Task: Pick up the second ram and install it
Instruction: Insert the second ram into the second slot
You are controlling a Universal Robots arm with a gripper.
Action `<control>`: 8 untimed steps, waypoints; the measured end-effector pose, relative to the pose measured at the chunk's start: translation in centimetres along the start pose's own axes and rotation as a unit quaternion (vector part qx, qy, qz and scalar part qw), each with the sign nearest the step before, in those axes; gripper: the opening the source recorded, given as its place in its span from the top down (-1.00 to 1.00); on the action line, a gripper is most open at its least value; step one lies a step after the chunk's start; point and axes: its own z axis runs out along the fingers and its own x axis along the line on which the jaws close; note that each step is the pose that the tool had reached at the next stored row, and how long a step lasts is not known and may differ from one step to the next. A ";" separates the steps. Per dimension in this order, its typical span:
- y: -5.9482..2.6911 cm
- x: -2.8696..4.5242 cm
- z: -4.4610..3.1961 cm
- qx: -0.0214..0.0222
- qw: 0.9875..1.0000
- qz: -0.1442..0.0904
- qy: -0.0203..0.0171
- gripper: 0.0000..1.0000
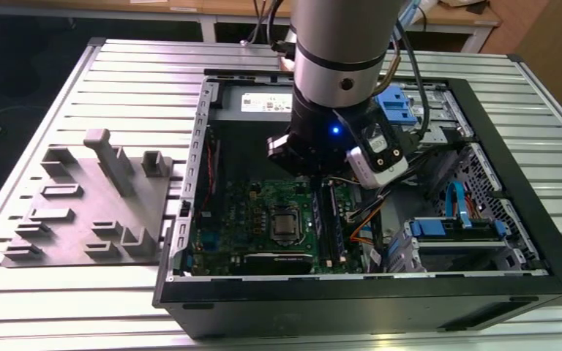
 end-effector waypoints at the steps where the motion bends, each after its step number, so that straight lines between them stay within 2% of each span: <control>1: -0.01 -0.11 0.04 0.000 1.000 0.000 0.000 0.83; 8: -0.03 -0.29 0.29 -0.004 1.000 0.001 0.000 0.83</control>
